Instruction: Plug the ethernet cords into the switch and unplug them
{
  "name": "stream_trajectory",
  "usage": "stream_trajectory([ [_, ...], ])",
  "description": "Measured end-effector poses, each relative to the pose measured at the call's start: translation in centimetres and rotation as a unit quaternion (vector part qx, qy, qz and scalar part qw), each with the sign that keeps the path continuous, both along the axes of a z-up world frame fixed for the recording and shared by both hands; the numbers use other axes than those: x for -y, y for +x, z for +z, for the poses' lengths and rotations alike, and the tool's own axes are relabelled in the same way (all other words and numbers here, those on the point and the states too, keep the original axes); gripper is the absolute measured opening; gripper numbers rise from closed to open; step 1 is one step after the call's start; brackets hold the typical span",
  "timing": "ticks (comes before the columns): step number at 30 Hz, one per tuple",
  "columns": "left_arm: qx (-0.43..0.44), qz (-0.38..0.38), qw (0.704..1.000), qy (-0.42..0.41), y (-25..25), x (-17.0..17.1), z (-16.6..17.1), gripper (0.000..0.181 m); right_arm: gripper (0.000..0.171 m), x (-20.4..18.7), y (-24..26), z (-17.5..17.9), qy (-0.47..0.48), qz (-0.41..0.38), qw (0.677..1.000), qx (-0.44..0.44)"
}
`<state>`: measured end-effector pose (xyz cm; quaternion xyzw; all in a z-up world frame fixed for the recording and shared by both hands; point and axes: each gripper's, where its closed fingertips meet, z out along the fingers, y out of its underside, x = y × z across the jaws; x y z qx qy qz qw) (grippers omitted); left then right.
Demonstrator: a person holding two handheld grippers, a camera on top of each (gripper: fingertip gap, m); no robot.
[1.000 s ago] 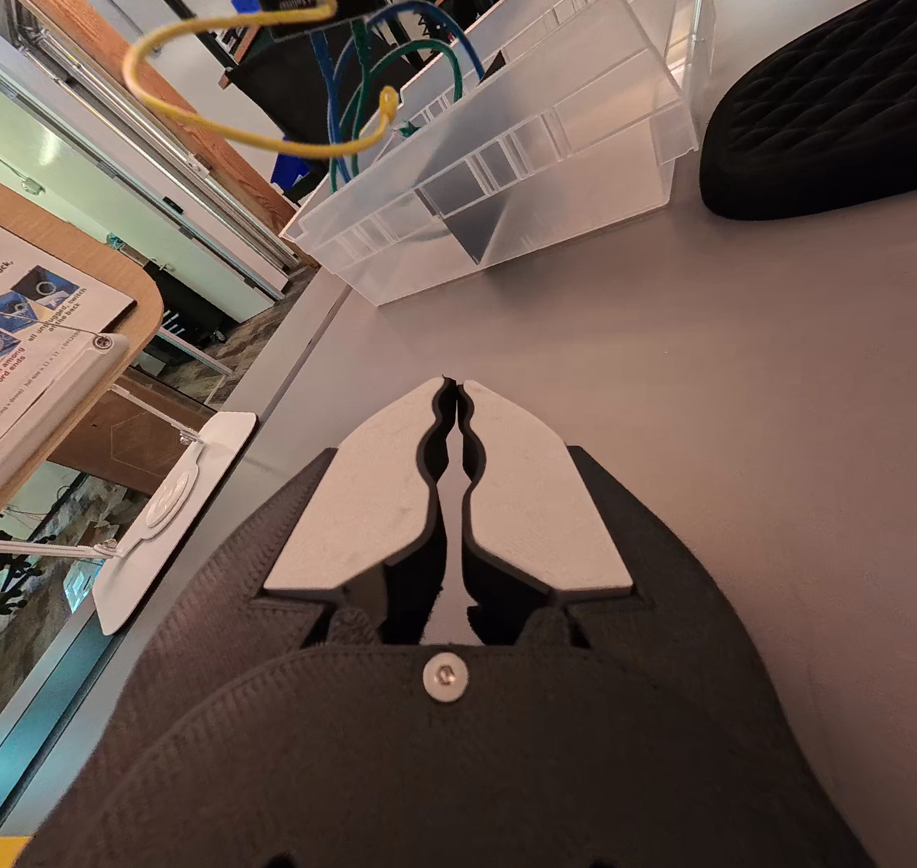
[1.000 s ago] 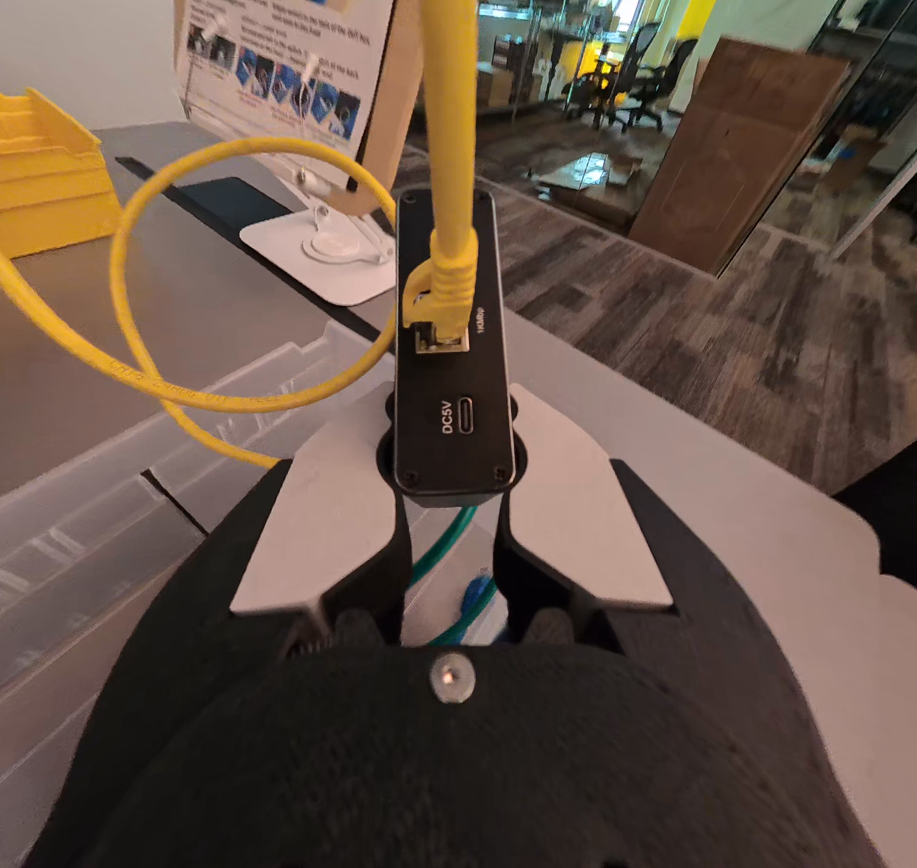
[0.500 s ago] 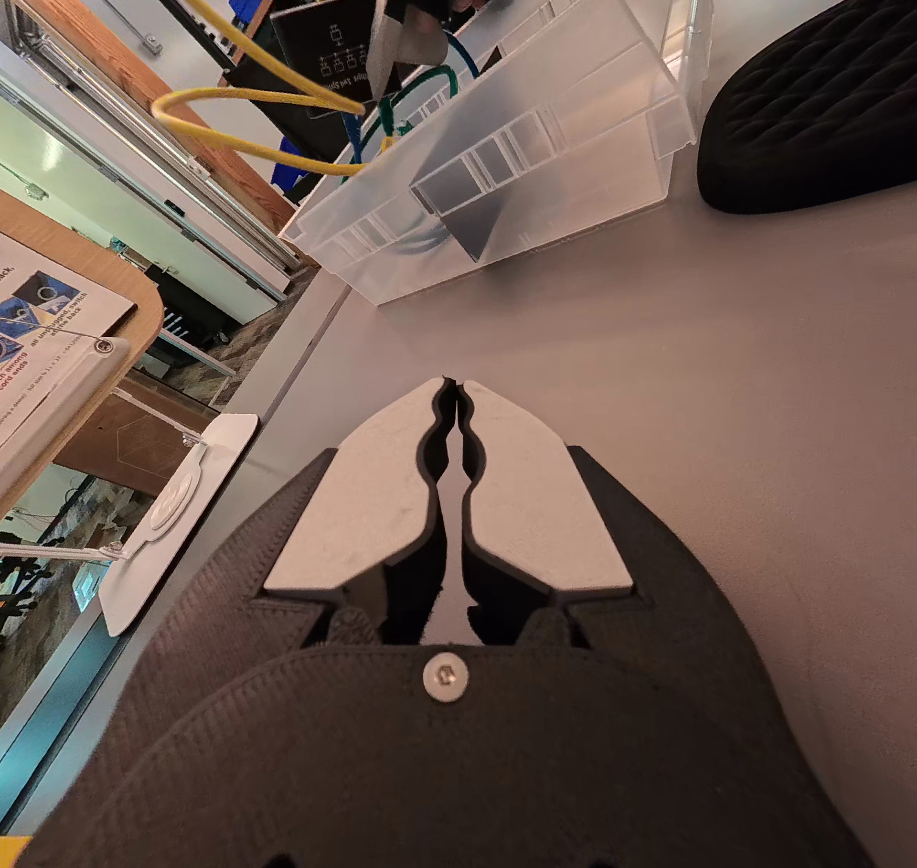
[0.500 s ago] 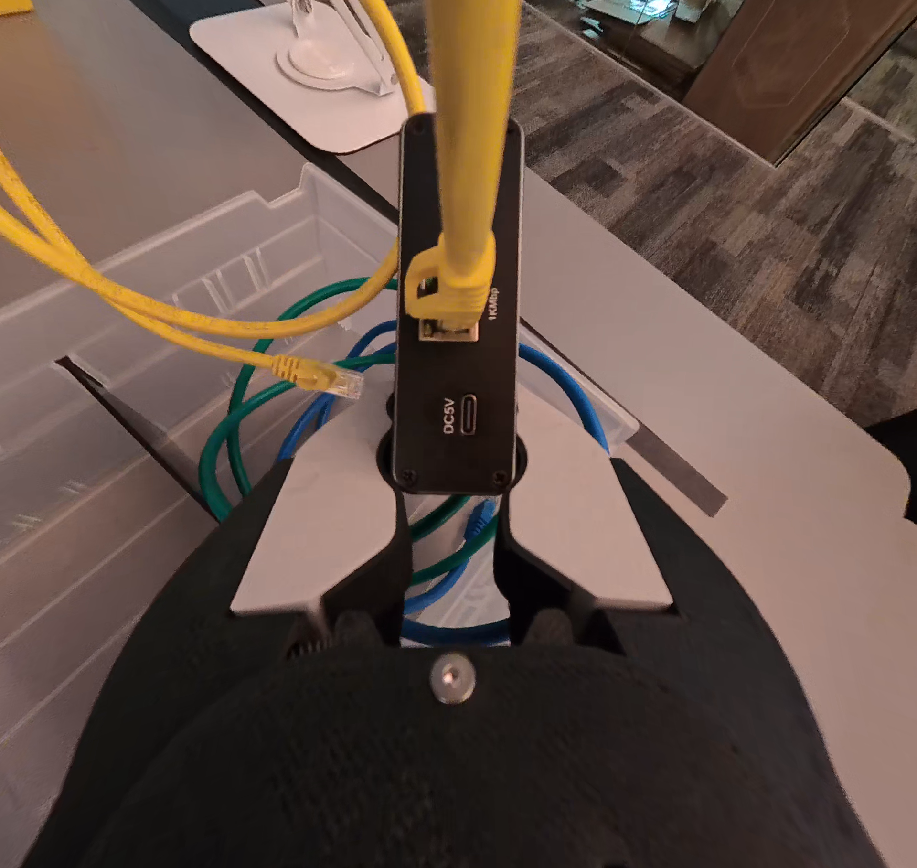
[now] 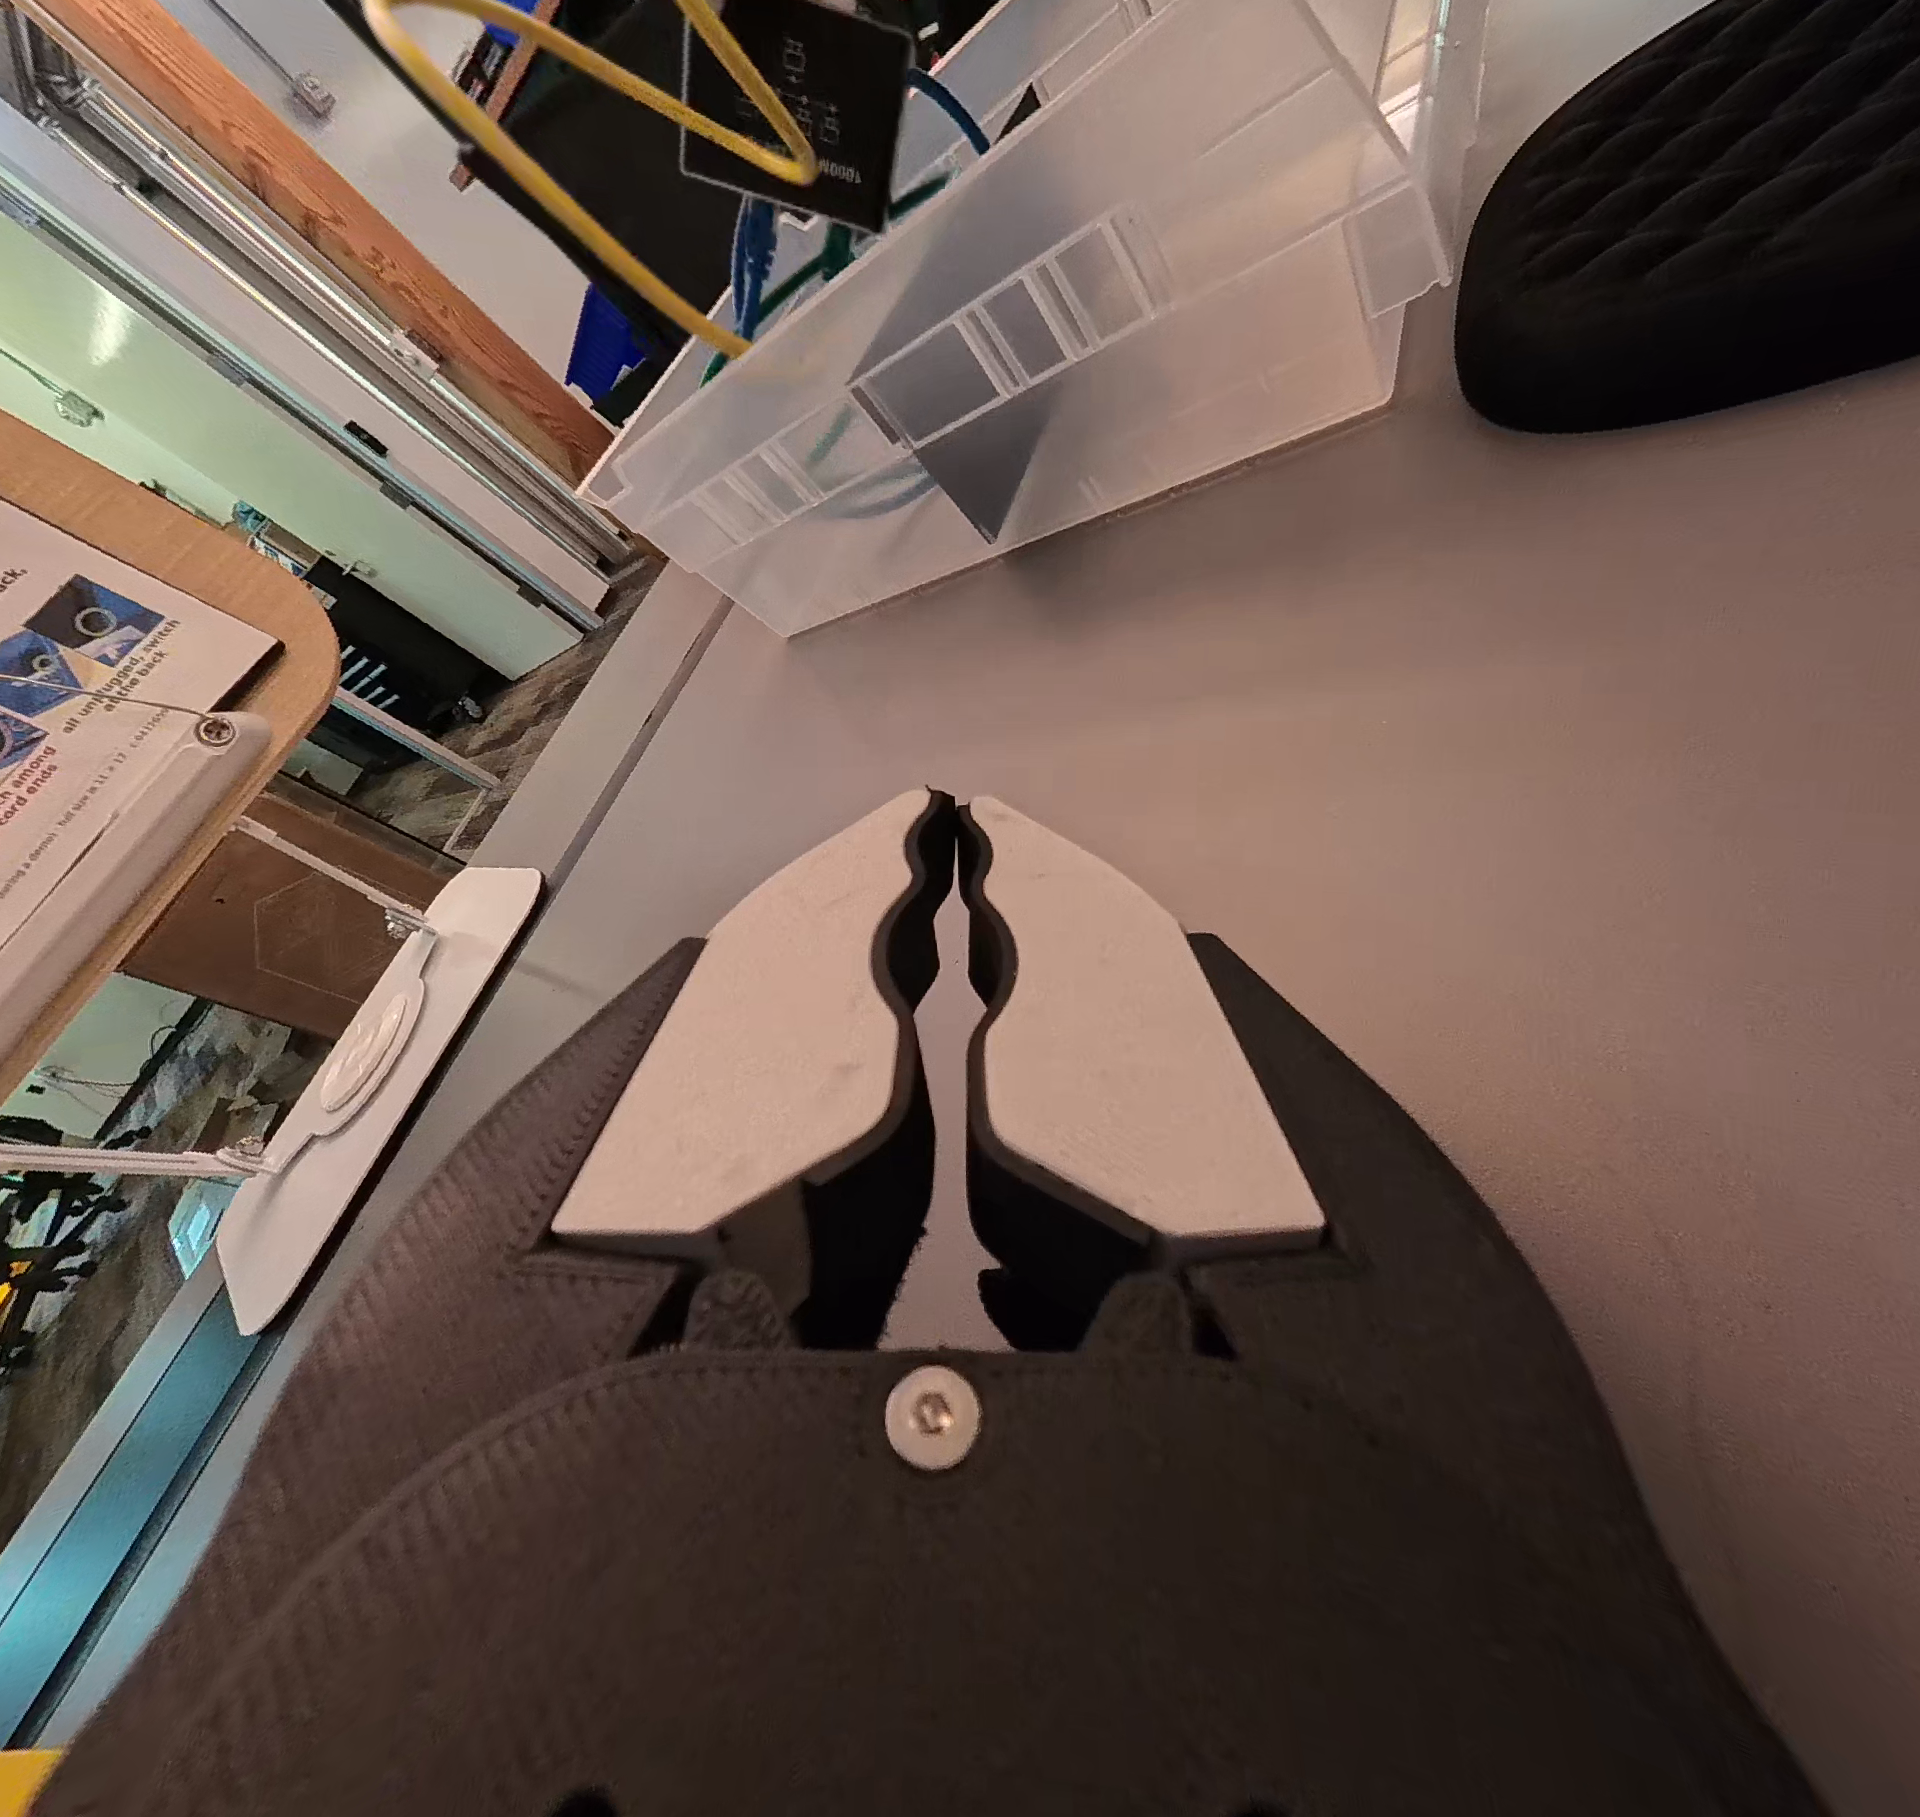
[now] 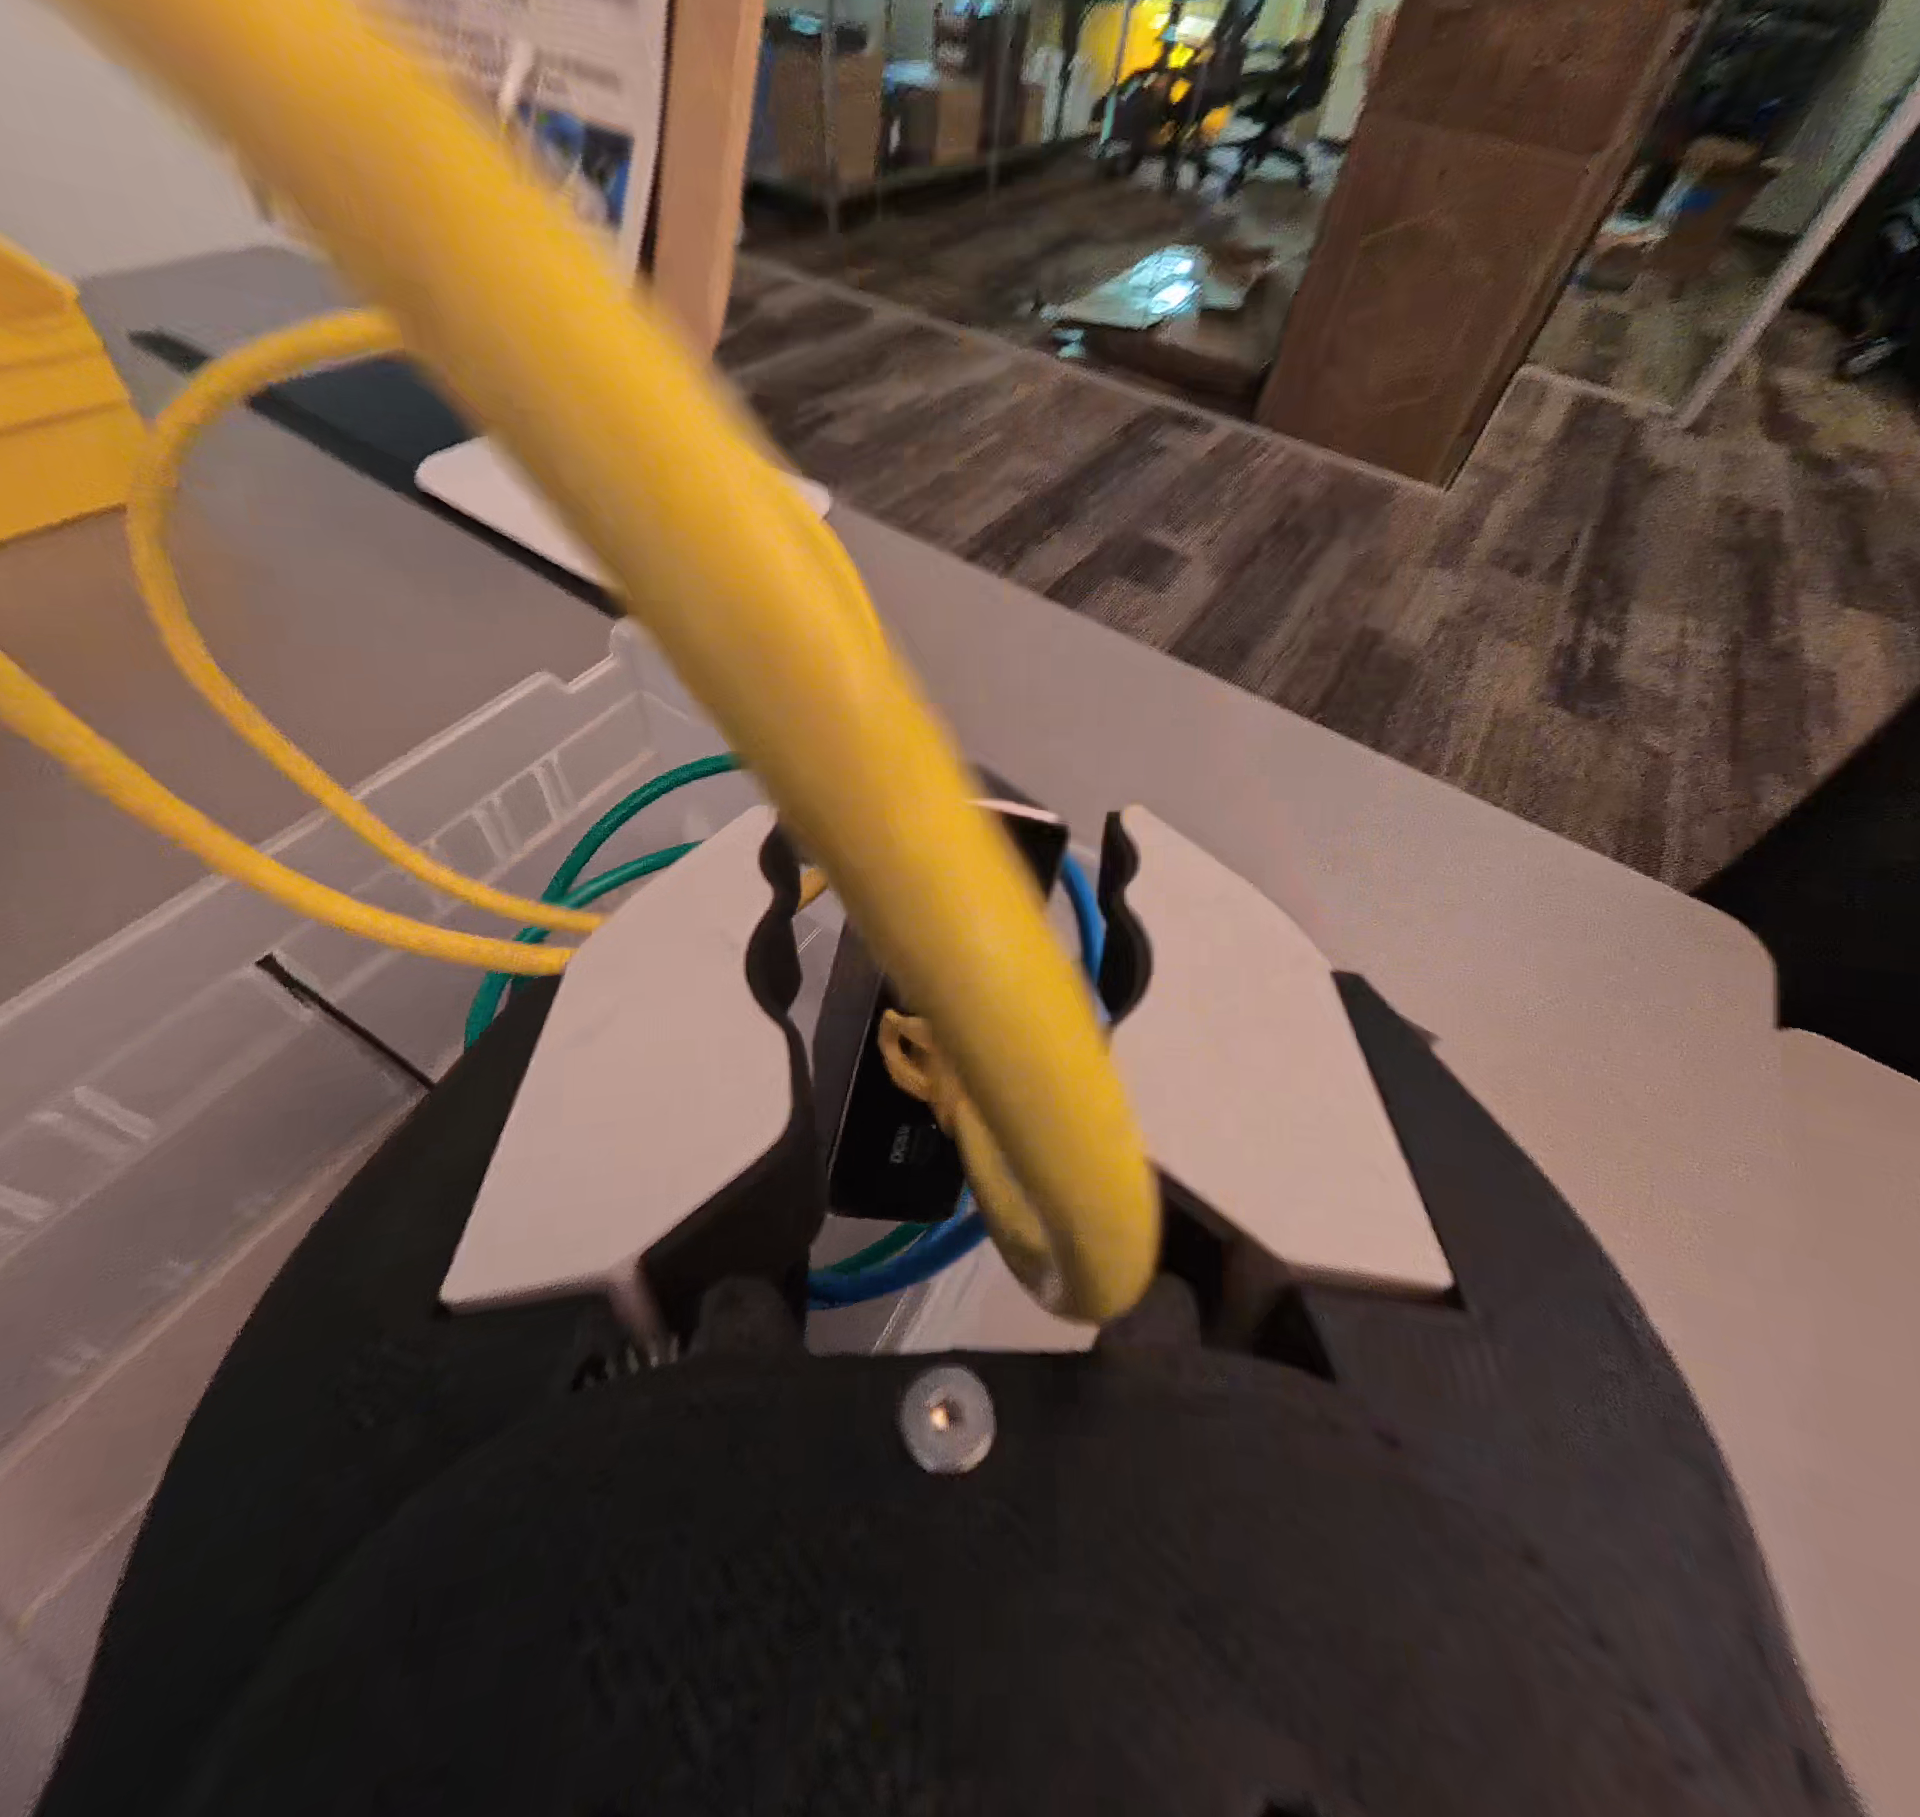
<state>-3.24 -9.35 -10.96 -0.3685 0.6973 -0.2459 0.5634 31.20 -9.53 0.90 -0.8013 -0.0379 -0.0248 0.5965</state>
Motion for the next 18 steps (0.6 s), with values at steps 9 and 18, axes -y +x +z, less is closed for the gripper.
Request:
stream_trajectory([
  [9, -0.002, 0.000, 1.000, 0.002, 0.0, 0.0, -0.1, 0.000, 0.017, 4.8, 2.0, -1.7, -0.056, -0.062, 0.996, 0.037],
  [18, -0.002, 0.000, 1.000, 0.006, 0.0, 0.0, -0.1, 0.000, 0.022, 8.8, 1.1, -6.3, -0.180, -0.128, 0.972, 0.084],
])
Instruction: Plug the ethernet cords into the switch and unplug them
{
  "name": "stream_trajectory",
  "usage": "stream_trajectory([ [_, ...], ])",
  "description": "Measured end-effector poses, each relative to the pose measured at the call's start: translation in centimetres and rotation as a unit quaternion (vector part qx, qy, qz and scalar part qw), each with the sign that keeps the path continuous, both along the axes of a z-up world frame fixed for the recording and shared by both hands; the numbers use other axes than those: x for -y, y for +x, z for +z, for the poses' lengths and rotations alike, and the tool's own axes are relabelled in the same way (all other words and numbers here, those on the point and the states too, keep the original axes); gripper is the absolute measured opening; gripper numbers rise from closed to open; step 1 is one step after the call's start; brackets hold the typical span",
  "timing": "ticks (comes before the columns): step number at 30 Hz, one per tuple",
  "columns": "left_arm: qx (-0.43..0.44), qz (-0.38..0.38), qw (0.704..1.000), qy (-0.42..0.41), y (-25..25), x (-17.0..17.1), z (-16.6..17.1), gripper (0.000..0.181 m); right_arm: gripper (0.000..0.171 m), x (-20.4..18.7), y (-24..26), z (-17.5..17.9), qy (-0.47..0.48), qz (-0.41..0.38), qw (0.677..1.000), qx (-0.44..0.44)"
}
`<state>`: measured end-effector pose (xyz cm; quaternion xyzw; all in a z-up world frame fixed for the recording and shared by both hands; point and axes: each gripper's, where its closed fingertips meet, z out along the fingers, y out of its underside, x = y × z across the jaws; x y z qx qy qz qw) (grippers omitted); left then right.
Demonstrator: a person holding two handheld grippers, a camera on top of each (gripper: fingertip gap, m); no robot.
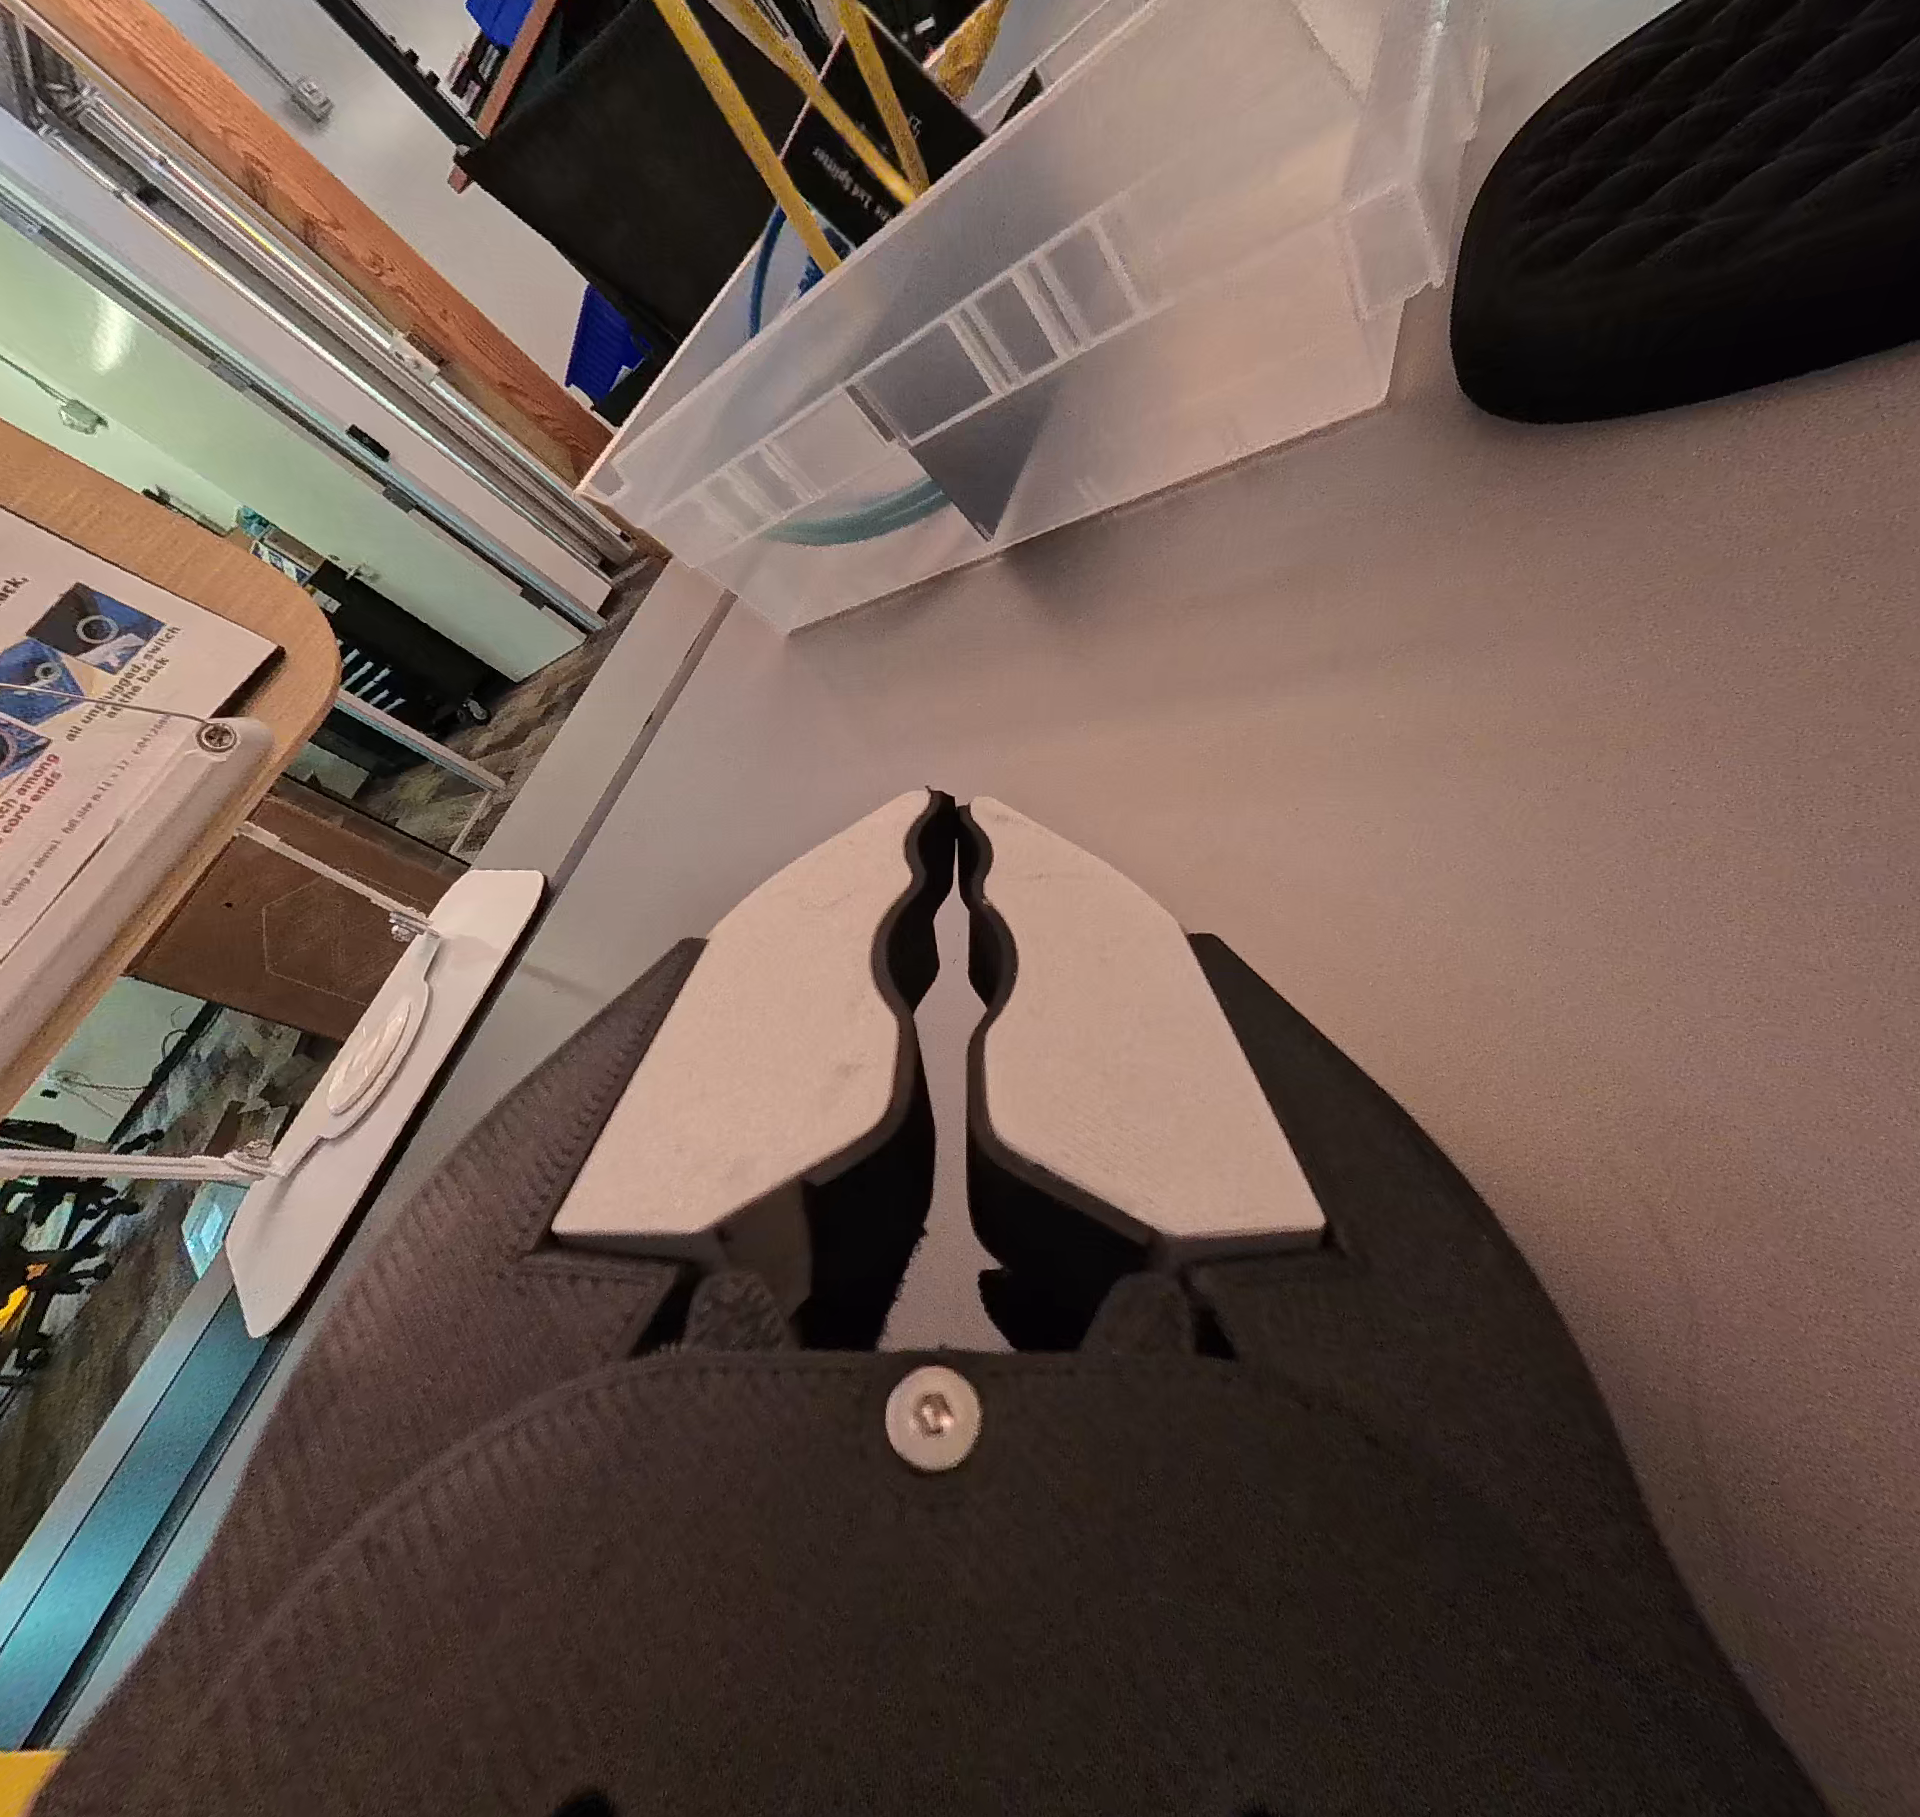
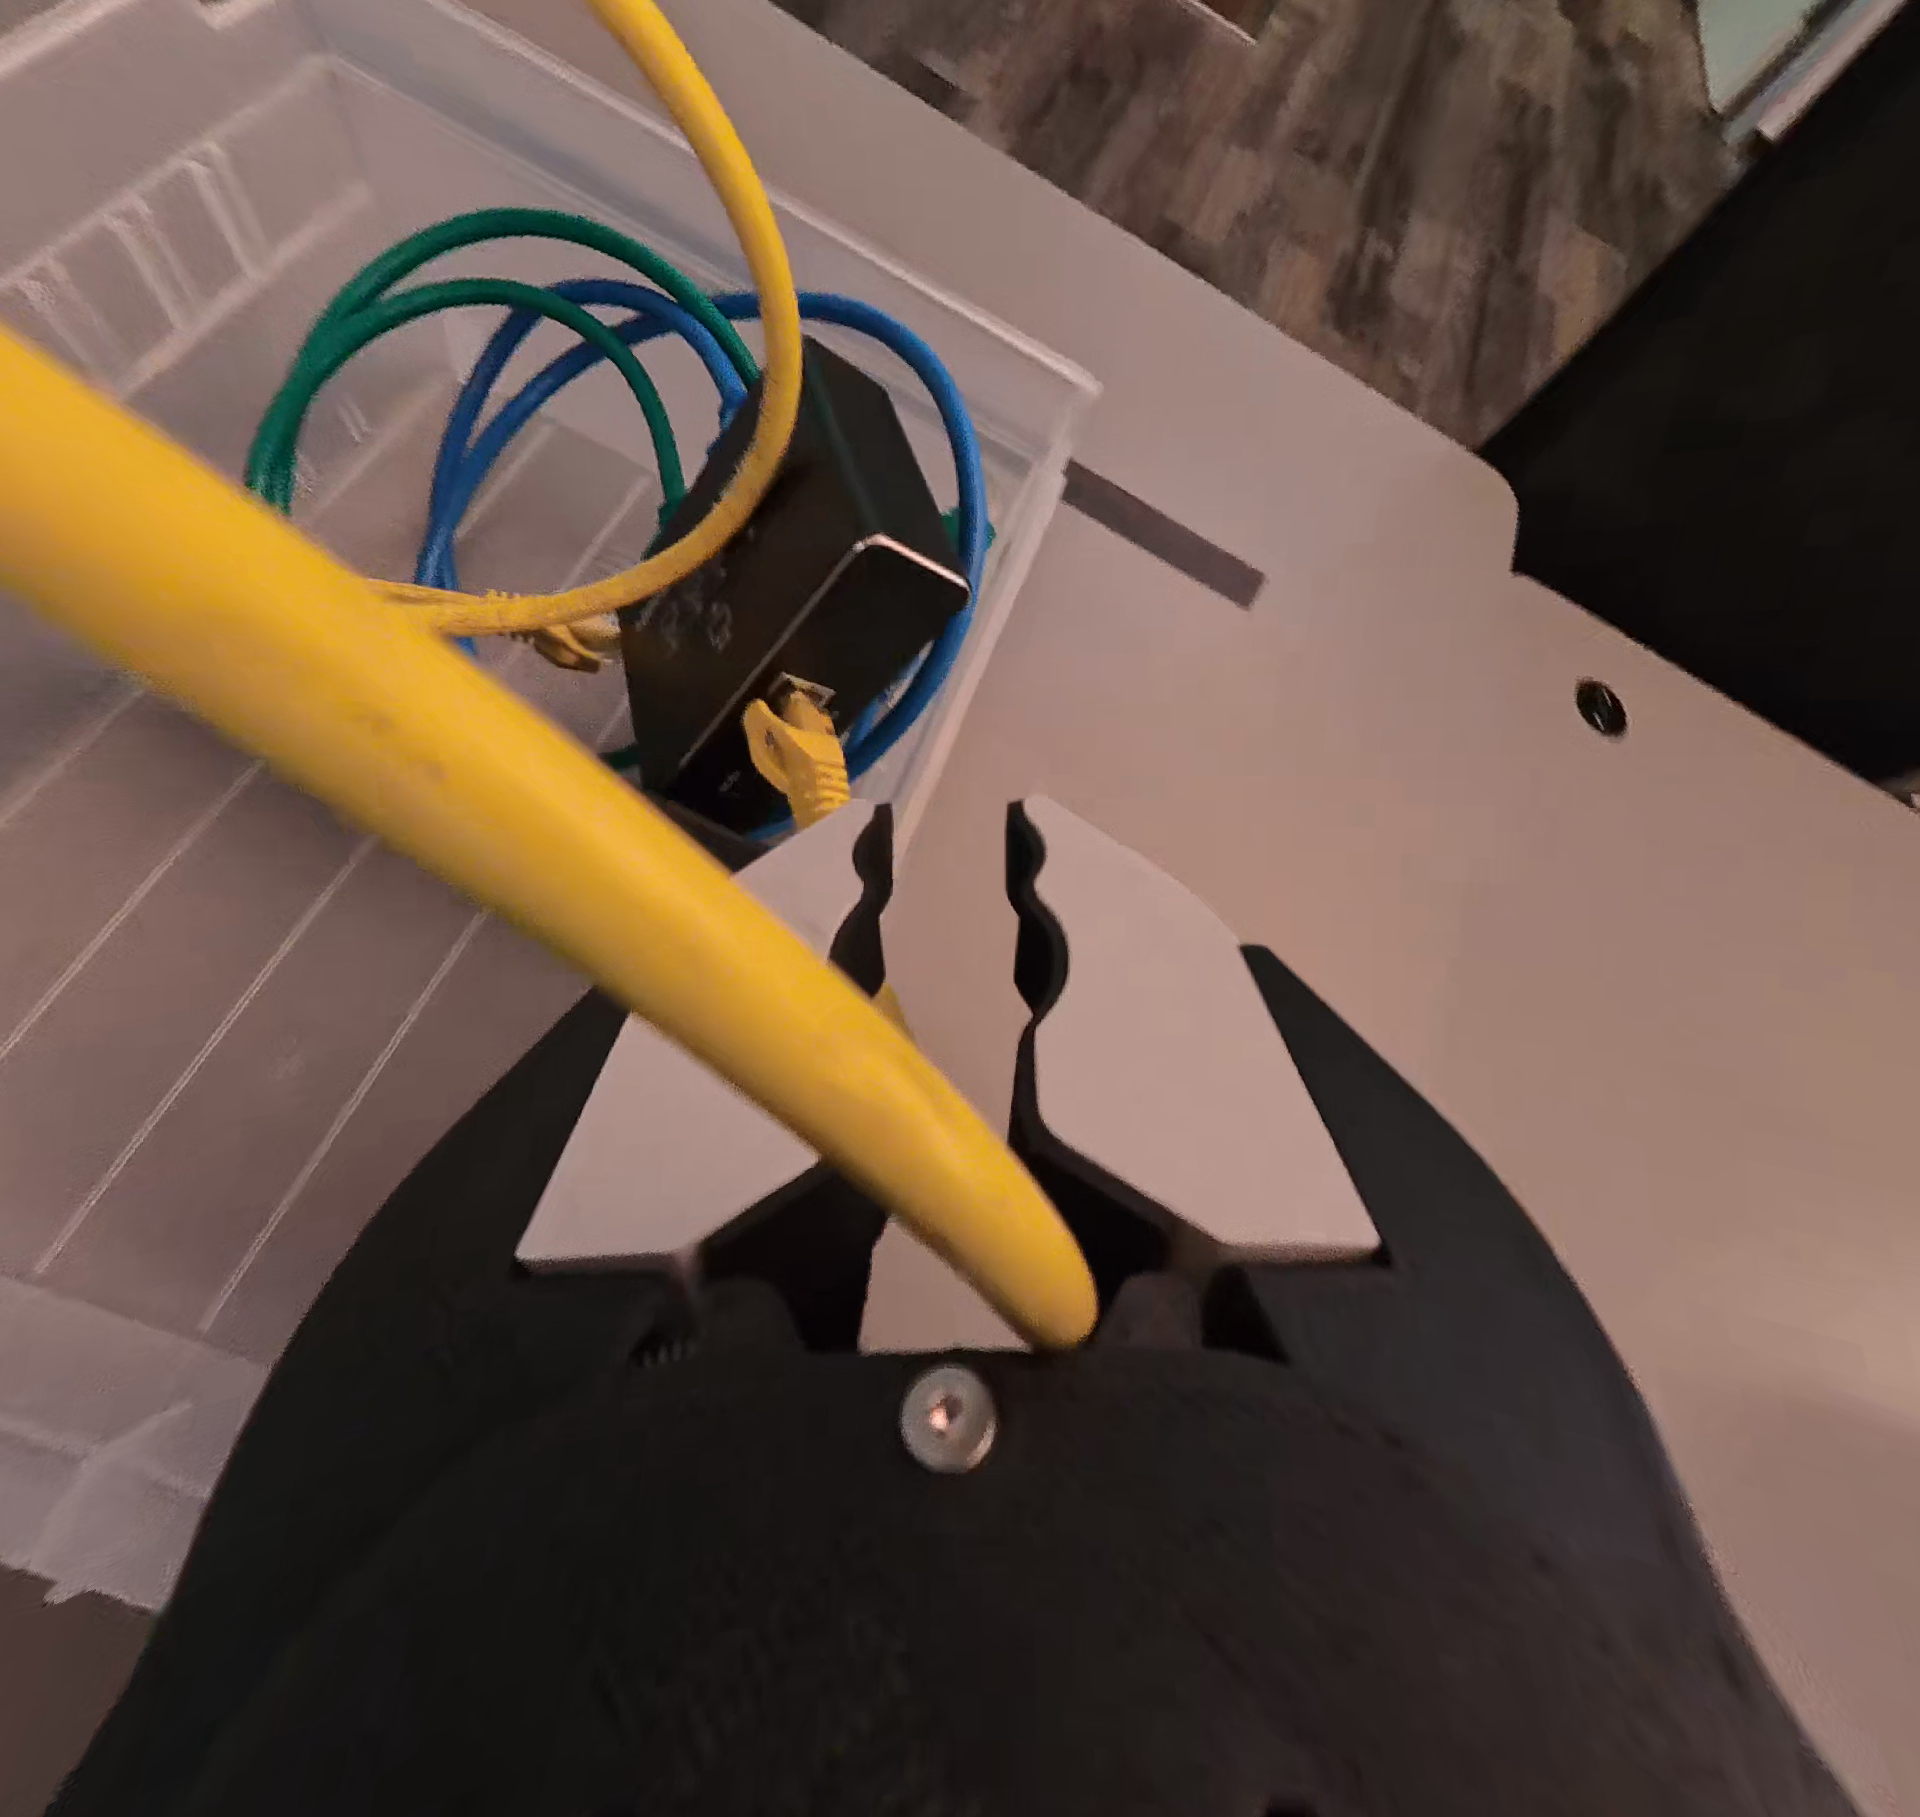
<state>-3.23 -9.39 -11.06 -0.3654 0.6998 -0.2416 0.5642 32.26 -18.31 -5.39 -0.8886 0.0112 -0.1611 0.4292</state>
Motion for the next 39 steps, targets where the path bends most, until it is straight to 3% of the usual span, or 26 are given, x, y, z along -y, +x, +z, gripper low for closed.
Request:
stream_trajectory([
  [4, -0.001, 0.001, 1.000, 0.002, 0.0, 0.0, 0.0, 0.000, 0.037, 2.1, -0.2, 0.1, -0.003, -0.049, 0.999, -0.004],
  [10, 0.000, 0.000, 1.000, 0.007, 0.0, 0.0, -0.1, 0.000, 0.058, 5.0, -2.0, -1.4, -0.089, -0.029, 0.993, -0.072],
  [15, 0.000, 0.002, 1.000, 0.006, 0.0, -0.1, 0.0, 0.000, 0.062, 7.7, -4.3, -1.9, -0.067, -0.038, 0.981, -0.178],
  [18, -0.001, 0.010, 1.000, 0.006, 0.0, -0.2, 0.0, 0.000, 0.066, 8.0, -6.1, -1.4, -0.005, -0.044, 0.965, -0.260],
  [22, 0.026, 0.070, 0.997, 0.000, -0.5, -1.9, 1.7, 0.000, 0.066, 7.1, -8.4, -2.1, 0.051, -0.054, 0.934, -0.350],
  [25, 0.054, 0.130, 0.988, -0.067, -2.0, -4.0, 4.1, 0.000, 0.058, 7.0, -8.5, -5.2, 0.014, -0.101, 0.941, -0.322],
  [27, 0.068, 0.173, 0.974, -0.129, -3.6, -5.9, 6.0, 0.010, 0.050, 6.6, -8.8, -6.8, 0.000, -0.117, 0.946, -0.303],
  [29, 0.094, 0.210, 0.951, -0.207, -5.9, -7.7, 8.7, 0.030, 0.044, 5.9, -8.5, -7.0, 0.028, -0.147, 0.941, -0.303],
  [31, 0.115, 0.217, 0.925, -0.289, -9.2, -8.9, 11.0, 0.065, 0.029, 6.1, -7.8, -7.0, 0.056, -0.182, 0.927, -0.322],
  [33, 0.138, 0.238, 0.901, -0.334, -13.7, -10.5, 12.7, 0.085, 0.027, 6.2, -7.6, -7.0, 0.078, -0.187, 0.919, -0.337],
  [36, 0.199, 0.341, 0.863, -0.314, -23.2, -15.0, 14.0, 0.093, 0.020, 6.3, -7.2, -6.9, 0.074, -0.205, 0.928, -0.303],
  [39, 0.248, 0.461, 0.806, -0.276, -33.9, -19.7, 13.5, 0.097, 0.015, 6.3, -6.4, -6.8, 0.086, -0.218, 0.931, -0.279],
])
